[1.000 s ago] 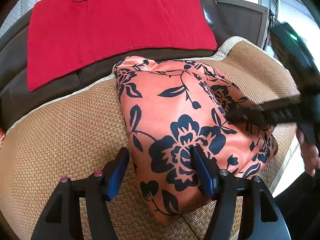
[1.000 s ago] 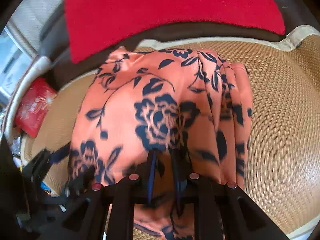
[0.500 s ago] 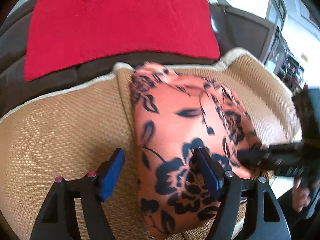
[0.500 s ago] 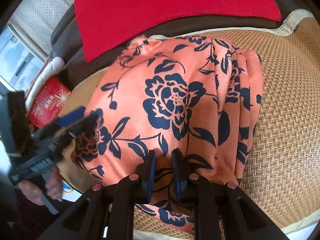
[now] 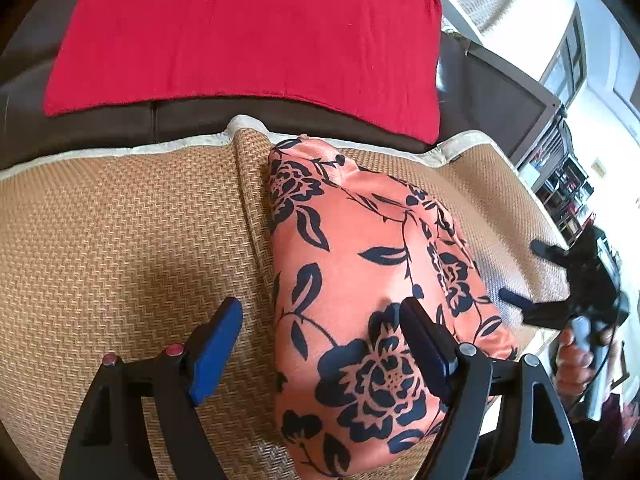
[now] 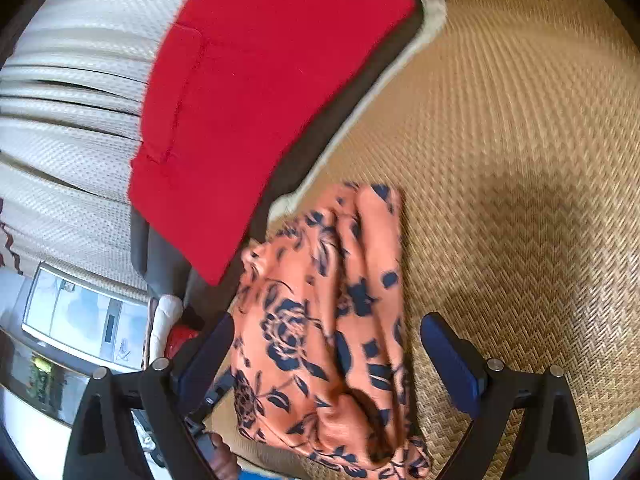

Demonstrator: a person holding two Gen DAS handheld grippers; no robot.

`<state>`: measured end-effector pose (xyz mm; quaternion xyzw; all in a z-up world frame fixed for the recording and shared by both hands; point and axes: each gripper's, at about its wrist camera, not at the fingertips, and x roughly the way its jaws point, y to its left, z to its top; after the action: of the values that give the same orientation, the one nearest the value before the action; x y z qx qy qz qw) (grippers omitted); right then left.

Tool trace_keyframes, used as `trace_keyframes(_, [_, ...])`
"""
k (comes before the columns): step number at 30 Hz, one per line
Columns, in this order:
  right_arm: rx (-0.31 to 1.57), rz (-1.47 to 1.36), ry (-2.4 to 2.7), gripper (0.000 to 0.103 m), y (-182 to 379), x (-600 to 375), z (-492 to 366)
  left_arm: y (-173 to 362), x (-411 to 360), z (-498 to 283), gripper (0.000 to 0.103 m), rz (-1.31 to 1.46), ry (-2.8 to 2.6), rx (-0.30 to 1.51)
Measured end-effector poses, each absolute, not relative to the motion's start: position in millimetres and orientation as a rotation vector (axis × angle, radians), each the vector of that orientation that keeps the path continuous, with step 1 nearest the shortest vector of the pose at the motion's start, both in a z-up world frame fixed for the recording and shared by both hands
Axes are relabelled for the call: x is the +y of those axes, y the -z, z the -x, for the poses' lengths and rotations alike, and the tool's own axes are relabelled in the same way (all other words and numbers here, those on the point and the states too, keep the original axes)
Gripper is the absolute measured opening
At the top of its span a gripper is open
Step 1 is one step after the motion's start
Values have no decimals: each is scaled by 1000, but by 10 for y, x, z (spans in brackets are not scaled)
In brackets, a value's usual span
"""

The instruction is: Fold small clothes

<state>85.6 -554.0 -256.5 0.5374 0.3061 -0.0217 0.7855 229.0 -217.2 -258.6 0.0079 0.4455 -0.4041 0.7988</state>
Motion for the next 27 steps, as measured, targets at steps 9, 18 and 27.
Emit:
trace_keyframes(9, [824, -1070, 7, 70, 2756, -5357, -1279, 2706, -2441, -2175, 81, -143, 827, 962])
trace_keyframes(18, [898, -786, 72, 60, 2657, -4891, -1823, 2754, -2473, -1980, 81, -210, 782, 923])
trace_keyframes(27, [871, -620, 96, 61, 2450, -4693, -2001, 2749, -2370, -1934, 82, -179, 731, 932])
